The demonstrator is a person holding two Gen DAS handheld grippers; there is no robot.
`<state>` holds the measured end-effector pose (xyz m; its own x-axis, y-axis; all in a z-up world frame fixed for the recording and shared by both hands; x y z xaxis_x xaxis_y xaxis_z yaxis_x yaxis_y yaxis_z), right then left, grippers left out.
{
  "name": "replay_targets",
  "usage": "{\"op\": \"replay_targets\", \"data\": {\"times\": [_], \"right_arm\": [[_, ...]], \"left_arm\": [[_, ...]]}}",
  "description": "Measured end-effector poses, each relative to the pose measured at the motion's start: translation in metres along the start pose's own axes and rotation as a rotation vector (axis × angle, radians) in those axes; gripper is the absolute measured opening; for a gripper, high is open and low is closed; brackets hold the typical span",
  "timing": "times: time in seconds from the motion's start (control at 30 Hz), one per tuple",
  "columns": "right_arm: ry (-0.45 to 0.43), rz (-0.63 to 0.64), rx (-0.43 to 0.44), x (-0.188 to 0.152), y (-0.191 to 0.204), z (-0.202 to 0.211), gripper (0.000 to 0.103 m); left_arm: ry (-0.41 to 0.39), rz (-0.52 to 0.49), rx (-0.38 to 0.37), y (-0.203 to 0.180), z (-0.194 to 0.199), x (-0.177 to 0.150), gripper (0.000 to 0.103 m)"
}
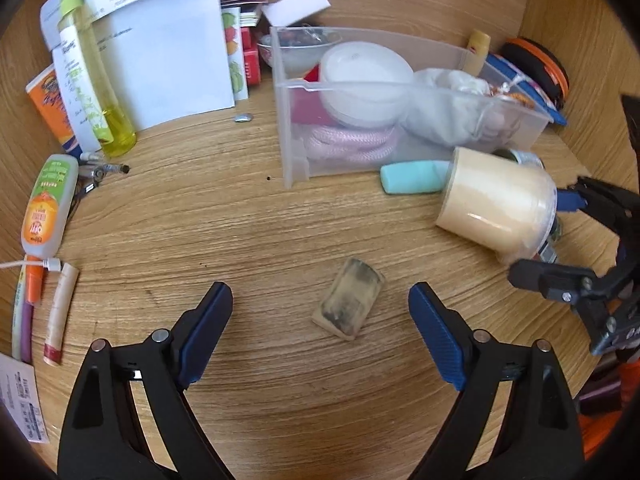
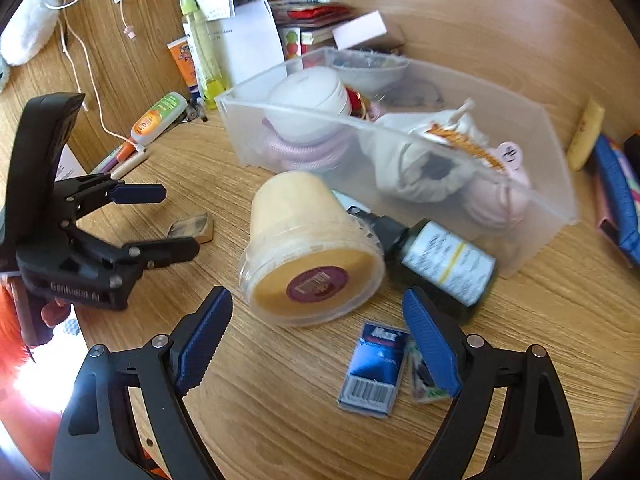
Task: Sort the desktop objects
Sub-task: 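Grasp the cream jar with the right gripper while the left grasps the soap bar, then carry the cream jar and soap bar over the clear box and lower them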
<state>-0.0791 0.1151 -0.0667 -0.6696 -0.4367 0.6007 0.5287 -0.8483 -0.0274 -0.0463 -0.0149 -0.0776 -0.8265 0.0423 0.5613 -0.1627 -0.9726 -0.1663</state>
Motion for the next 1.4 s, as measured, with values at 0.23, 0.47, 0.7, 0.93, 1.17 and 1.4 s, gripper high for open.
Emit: {"op": "replay_targets", "data": {"times": [0.23, 0.47, 0.7, 0.93, 1.17, 1.4], "right_arm": [[0.006, -0.025, 0.053, 0.008, 0.006, -0.011, 0.084], [-0.030, -0.009, -0.001, 0.011, 0.007, -0.012, 0.067], [-0.067, -0.028, 0.003, 0.011, 0.003, -0.001, 0.067], [-0.112, -0.060, 0.008, 0.018, -0.002, 0.013, 0.067], [-0.157, -0.075, 0.024, 0.024, -0.007, 0.032, 0.067], [-0.247, -0.087, -0.012, 0.041, -0.019, 0.066, 0.067]], "left_arm": [[0.003, -0.039, -0.003, -0.006, -0.007, -0.001, 0.067], [-0.039, -0.038, 0.001, -0.001, -0.003, 0.000, 0.028], [-0.069, 0.003, 0.015, 0.006, 0.003, 0.002, 0.023], [-0.157, 0.033, 0.000, 0.006, 0.023, 0.025, 0.023], [-0.240, 0.042, -0.018, 0.001, 0.044, 0.046, 0.023], [-0.295, 0.032, -0.012, -0.003, 0.057, 0.067, 0.023]]}}
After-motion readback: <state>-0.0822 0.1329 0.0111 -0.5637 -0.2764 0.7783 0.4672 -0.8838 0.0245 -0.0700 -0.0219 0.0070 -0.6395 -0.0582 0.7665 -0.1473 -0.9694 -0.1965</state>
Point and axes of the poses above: each gripper's, at about its wrist camera, not at the fingertips, and z roughly against the way its jaws point, y to its left, x to its top, the point moved 8 cm from there along -z, roughly the way its jaws point, and after that the axes turned 10 degrees about -x, right-handed, at the moved point
